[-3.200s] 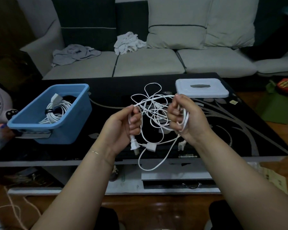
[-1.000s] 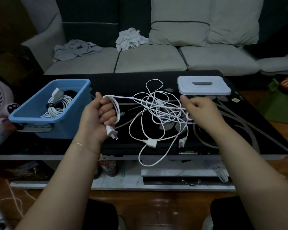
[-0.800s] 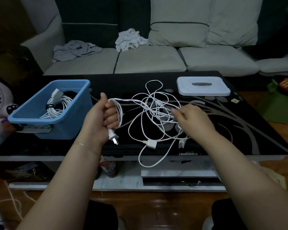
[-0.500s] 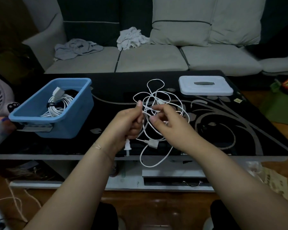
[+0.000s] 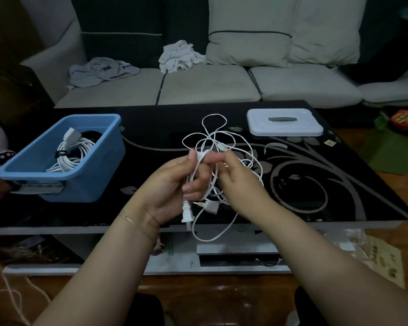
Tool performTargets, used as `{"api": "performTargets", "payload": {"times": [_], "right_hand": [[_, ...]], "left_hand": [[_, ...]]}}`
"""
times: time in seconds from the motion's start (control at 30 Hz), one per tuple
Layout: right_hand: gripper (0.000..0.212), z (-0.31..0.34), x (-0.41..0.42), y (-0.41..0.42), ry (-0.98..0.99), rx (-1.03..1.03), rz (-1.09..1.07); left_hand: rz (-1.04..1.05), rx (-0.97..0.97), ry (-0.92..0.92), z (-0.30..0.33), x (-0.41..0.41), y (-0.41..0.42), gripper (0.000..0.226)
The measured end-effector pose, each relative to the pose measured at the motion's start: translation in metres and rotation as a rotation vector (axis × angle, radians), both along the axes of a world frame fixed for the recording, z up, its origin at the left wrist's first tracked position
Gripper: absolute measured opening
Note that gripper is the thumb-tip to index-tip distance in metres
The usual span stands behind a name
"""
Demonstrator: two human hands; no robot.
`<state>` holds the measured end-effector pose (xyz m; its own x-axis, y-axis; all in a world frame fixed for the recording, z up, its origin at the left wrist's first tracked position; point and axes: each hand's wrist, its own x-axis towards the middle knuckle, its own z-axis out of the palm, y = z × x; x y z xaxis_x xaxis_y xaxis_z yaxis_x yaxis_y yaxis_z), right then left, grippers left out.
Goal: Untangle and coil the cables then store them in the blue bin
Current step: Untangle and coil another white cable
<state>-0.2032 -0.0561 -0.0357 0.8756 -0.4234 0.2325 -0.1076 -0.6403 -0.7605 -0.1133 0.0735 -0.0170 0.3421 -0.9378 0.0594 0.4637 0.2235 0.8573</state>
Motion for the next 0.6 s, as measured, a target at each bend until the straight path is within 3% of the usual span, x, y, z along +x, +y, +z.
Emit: {"api": "performTargets", "payload": {"times": [0.23, 0.4, 0.47, 0.6], "right_hand": [[0.018, -0.017, 0.0, 0.037, 0.248, -0.392, 0.191], [0.015, -0.018, -0.003, 0.045, 0.229, -0.289, 0.348], [0.018, -0.017, -0.004, 0.042, 0.251, -0.299, 0.355], [0.024, -0.011, -0.008, 0.038, 0.255, -0.333, 0.315]], "left_hand": [[0.334, -0.105, 0.143, 0.008, 0.002, 0.0, 0.031], [0.452, -0.089, 0.062, 0.009, 0.013, 0.008, 0.032], [0.554, -0.02, -0.106, 0.007, 0.013, 0.008, 0.031], [0.788, 0.264, -0.76, 0.002, 0.004, 0.004, 0.025]]}}
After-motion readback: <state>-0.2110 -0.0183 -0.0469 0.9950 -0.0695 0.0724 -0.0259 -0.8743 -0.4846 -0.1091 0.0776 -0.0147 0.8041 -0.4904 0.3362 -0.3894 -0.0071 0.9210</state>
